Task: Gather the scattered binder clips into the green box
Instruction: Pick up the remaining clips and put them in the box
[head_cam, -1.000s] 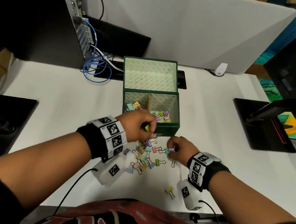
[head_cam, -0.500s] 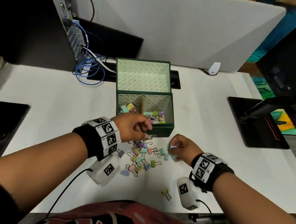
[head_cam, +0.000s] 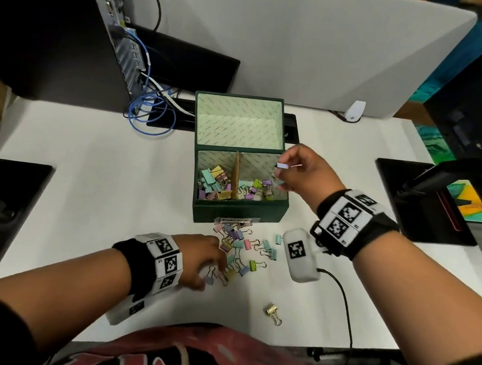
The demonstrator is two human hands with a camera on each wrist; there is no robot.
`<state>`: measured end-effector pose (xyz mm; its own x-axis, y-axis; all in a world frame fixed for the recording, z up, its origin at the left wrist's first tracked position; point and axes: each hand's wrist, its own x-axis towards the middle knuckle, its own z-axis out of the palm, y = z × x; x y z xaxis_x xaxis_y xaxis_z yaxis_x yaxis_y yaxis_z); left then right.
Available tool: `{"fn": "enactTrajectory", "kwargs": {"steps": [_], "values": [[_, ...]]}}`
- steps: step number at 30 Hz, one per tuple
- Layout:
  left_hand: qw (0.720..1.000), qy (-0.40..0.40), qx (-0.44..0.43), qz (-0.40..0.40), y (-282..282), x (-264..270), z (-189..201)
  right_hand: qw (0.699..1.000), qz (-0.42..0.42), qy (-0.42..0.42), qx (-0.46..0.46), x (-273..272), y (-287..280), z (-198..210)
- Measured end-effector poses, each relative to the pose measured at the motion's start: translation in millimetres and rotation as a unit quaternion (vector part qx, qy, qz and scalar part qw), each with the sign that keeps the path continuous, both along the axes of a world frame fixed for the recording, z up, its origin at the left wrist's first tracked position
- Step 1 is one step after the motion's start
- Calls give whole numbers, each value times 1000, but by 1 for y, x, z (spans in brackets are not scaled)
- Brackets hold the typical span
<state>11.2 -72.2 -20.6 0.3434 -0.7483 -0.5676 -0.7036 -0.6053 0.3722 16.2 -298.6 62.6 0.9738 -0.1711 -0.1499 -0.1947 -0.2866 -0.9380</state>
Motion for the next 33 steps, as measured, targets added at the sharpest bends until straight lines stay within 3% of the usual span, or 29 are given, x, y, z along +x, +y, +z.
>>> {"fn": "enactTrajectory", "kwargs": {"steps": [6,10,12,15,17,24,28,33], "values": [[999,-5,-40,-4,-6,-6,-5,999,36,14,-17,-2,12,-18],[999,-15,-37,6,-3,-4,-10,987,50,-5,-154,-27,-5,-31],[999,-16,-38,17,-1,-2,-11,972,115,62,-197,-43,-20,-42],[999,-19,-35,29,0,0,-11,893,225,203,-334,-65,-37,-60],[999,-26,-21,21,-2,-1,-10,845,271,244,-390,-78,-38,-68],[999,-30,-6,-17,-13,-3,-7,761,353,198,-506,-103,-11,-84],[999,-41,-5,-13,-17,-3,-4,765,343,164,-520,-105,-1,-92],[999,-45,-14,12,-18,-6,-3,835,314,158,-423,-96,1,-92]]}}
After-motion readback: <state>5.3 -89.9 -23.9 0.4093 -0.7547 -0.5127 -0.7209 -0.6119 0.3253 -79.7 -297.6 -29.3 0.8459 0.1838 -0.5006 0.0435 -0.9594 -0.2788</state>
